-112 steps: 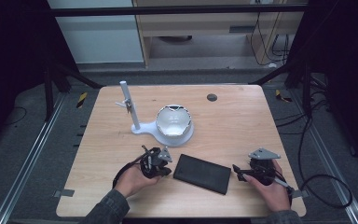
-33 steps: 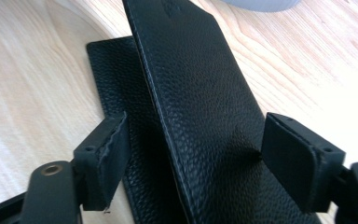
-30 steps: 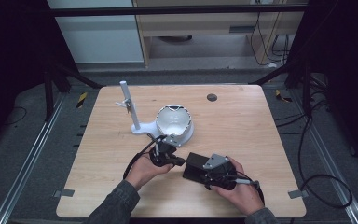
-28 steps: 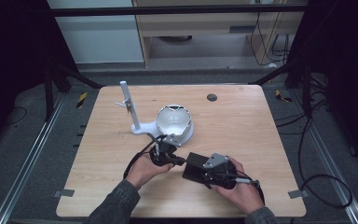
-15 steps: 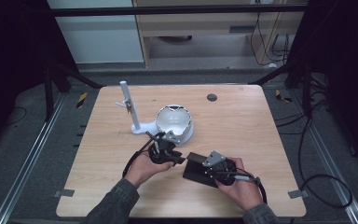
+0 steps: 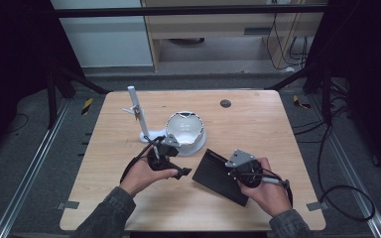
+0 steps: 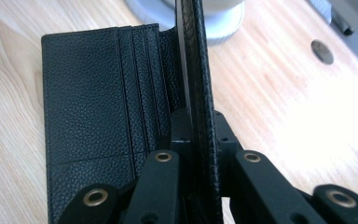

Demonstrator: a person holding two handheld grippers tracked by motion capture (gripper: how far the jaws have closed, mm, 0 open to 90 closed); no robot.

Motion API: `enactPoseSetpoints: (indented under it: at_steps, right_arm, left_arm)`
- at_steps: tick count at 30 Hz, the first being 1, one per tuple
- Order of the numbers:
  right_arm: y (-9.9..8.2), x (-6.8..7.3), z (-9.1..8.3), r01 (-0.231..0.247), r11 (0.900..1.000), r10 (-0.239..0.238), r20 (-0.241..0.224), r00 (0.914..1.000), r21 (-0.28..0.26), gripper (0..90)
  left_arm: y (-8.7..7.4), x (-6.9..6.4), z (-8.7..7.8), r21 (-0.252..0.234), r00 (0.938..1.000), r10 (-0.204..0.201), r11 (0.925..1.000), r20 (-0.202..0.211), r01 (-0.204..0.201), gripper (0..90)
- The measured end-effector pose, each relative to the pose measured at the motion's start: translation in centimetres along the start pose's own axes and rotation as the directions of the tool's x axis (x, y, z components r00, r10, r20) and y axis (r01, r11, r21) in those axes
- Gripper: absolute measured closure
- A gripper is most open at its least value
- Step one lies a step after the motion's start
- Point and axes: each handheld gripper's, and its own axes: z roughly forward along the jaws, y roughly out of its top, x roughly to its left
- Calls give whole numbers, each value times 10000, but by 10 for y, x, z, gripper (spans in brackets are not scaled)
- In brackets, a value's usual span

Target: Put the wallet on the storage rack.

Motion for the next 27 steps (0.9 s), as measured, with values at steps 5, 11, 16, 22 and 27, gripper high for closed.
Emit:
enactPoseSetpoints:
  at_steps: [5, 11, 16, 22, 27]
  right_arm:
    - [-1, -3, -8, -56, 9968, 54, -33, 10000, -801, 837]
    - [0, -5, -15, -160, 9906, 152, -72, 9999, -1360, 837]
    - [1, -9, -21, -327, 9839, 320, -68, 9995, -1760, 837]
    - [5, -12, -27, -384, 9794, 391, -4, 9992, -1980, 838]
    - [8, -14, -29, -317, 9762, 335, 49, 9994, -2143, 838]
  left_arm:
    - [5, -3, 1, -190, 9997, 121, 9997, -207, -125, 110]
    - [14, -7, -2, -443, 9990, 323, 9985, -312, -336, 118]
    - [21, -8, -9, -598, 9985, 412, 9973, -369, -433, 118]
    - [23, -7, -14, -546, 9979, 500, 9971, -408, -522, 120]
    - [23, -7, -16, -581, 9983, 465, 9971, -349, -485, 121]
